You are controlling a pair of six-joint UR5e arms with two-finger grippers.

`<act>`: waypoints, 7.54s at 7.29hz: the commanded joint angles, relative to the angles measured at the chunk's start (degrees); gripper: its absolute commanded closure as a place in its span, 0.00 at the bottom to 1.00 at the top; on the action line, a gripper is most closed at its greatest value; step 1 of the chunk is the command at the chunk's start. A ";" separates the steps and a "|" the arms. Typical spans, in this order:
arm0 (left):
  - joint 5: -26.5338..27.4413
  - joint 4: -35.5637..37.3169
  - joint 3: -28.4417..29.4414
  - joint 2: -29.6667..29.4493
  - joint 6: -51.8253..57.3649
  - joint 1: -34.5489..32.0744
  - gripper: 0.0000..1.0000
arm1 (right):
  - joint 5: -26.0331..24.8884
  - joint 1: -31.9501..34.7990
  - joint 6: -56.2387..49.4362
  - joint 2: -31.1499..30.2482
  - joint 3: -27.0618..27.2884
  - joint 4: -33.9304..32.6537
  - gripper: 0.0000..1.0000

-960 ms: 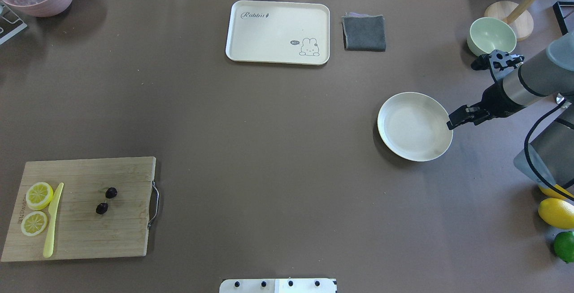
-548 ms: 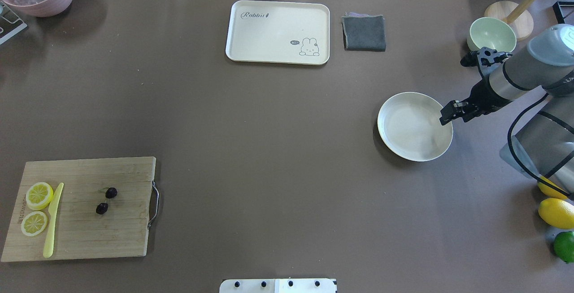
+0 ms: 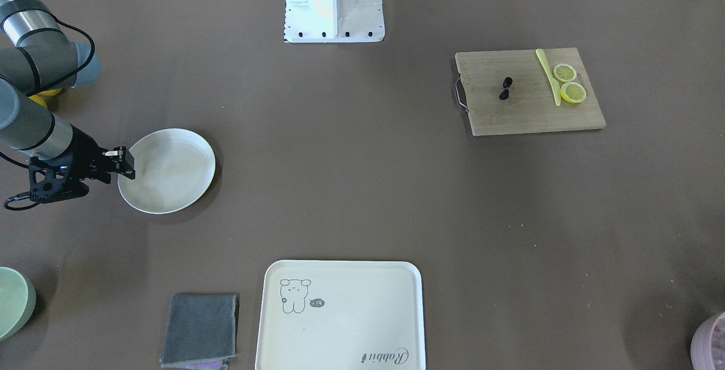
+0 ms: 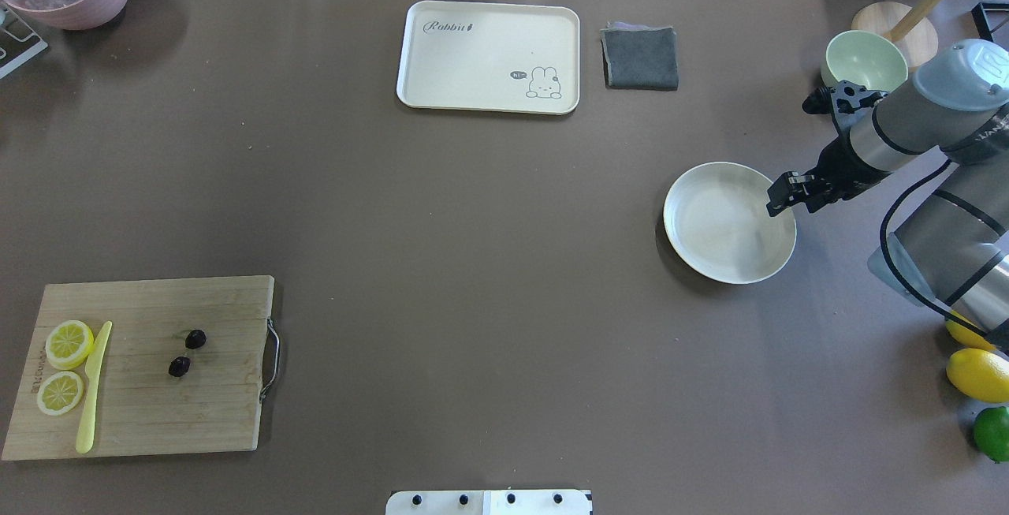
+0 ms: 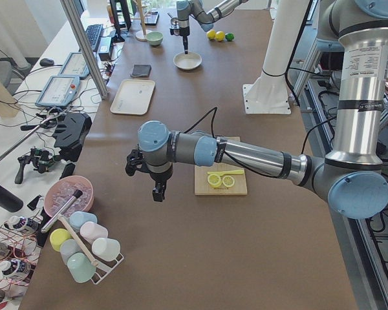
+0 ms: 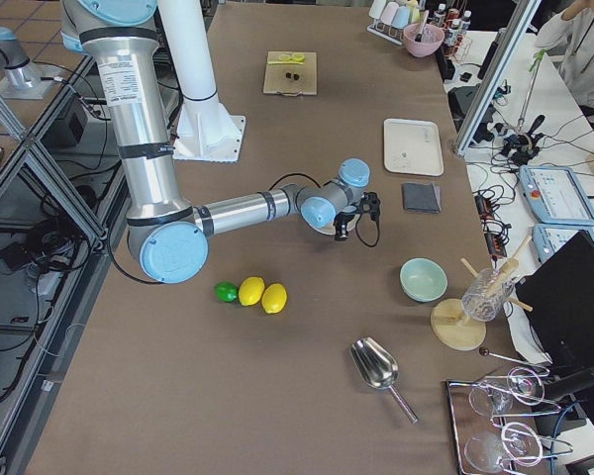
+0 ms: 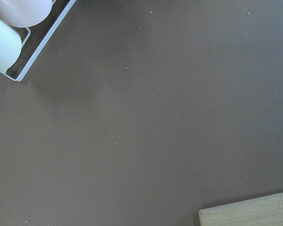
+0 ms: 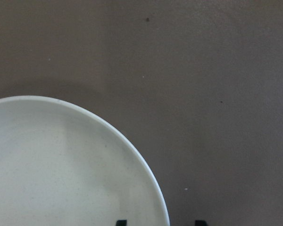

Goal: Place red cherry on plate

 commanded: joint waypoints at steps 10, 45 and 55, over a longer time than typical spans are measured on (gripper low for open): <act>3.04 -23.35 -4.41 -0.47 -46.67 20.42 0.03 | -4.18 -15.58 33.63 14.97 6.37 1.82 1.00; 19.26 -19.69 -1.62 -20.92 -63.28 41.62 0.03 | -2.81 0.97 12.36 -4.43 15.53 2.35 0.00; -2.07 -6.12 13.22 -2.73 9.66 -7.44 0.03 | 4.24 26.57 -31.55 -18.77 12.80 -7.93 0.00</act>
